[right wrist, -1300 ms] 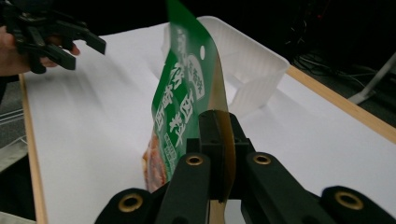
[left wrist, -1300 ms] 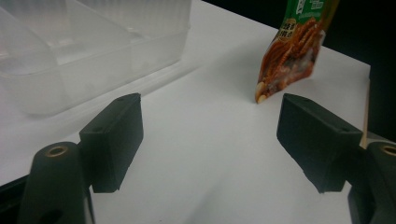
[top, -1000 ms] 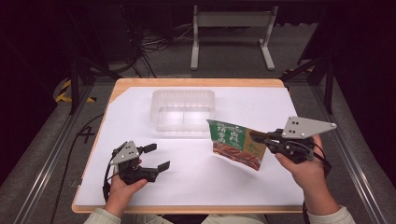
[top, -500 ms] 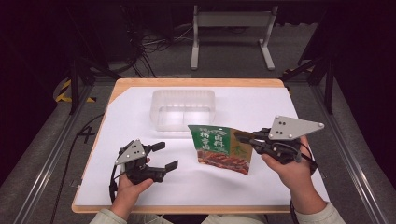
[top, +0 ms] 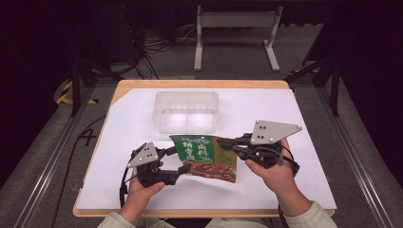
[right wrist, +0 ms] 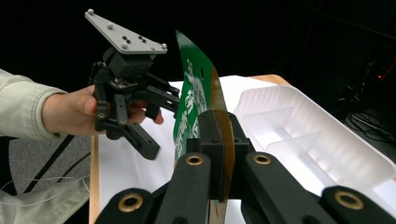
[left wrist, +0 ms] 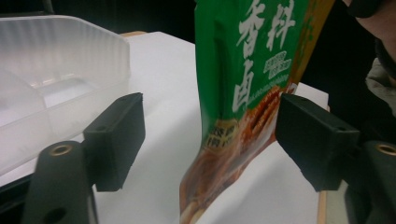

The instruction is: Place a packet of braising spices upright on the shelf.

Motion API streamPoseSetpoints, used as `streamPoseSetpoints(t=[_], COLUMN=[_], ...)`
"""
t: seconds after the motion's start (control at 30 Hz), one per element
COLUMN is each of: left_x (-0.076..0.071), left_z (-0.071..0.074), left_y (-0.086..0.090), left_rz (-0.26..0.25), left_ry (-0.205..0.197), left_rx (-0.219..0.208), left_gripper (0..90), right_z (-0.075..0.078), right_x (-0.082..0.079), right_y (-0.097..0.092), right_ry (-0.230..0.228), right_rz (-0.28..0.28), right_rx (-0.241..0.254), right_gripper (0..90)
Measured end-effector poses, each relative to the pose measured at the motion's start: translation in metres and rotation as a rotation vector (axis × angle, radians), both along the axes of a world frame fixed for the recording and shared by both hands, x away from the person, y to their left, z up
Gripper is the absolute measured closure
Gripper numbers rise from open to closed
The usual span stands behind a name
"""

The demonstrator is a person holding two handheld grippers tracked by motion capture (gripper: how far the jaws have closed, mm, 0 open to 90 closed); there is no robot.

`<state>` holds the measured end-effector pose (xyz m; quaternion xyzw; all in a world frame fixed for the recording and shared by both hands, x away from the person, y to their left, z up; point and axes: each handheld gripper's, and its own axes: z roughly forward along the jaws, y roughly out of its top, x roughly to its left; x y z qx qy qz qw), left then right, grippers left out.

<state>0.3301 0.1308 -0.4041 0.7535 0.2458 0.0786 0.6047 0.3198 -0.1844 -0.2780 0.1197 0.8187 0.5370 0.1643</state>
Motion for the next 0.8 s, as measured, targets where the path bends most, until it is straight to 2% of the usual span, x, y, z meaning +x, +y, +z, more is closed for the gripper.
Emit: streamPoseSetpoints(t=[0.03, 0.1, 0.13, 0.2, 0.33, 0.4, 0.43, 0.5, 0.63, 0.7, 0.8], left_x=[0.001, 0.000, 0.000, 0.001, 0.001, 0.002, 0.002, 0.001, 0.000, -0.001, -0.002], left_z=[0.000, 0.000, 0.001, 0.001, 0.001, 0.002, 0.002, 0.004, 0.006, 0.008, 0.009], left_y=[0.000, 0.000, 0.001, 0.001, 0.005, 0.008, 0.009, 0.010, 0.012, 0.014, 0.016], left_rz=[0.002, 0.001, -0.006, -0.021, -0.034, -0.050, -0.056, -0.062, -0.076, -0.080, -0.083], left_ry=[-0.009, -0.015, -0.018, 0.007, 0.019, 0.033, 0.027, 0.027, 0.030, 0.036, 0.038], left_rx=[0.002, 0.000, -0.004, 0.009, 0.009, 0.000, 0.002, 0.005, -0.015, -0.020, -0.017], left_gripper=[28.5, 38.8, 38.8, 48.0, 69.0, 76.9, 81.0, 85.6, 86.8, 87.3, 88.5], right_z=[-0.001, -0.004, -0.004, -0.007, -0.013, -0.015, -0.015, -0.017, -0.017, -0.019, -0.024], right_x=[0.000, 0.000, 0.001, 0.002, 0.005, 0.006, 0.007, 0.009, 0.011, 0.013, 0.018], right_y=[0.002, 0.004, 0.005, 0.006, 0.009, 0.010, 0.009, 0.009, 0.006, 0.005, 0.006], right_ry=[0.002, 0.005, 0.005, 0.012, 0.032, 0.037, 0.040, 0.045, 0.049, 0.054, 0.083], right_rz=[0.005, 0.014, 0.014, 0.016, 0.016, 0.013, 0.010, 0.005, 0.003, 0.007, 0.012], right_rx=[0.002, 0.015, 0.019, 0.029, 0.039, 0.038, 0.045, 0.058, 0.068, 0.082, 0.095], right_gripper=[90.0, 90.0, 90.0, 90.0, 90.0, 90.0, 90.0, 90.0, 88.8, 81.8, 59.2])
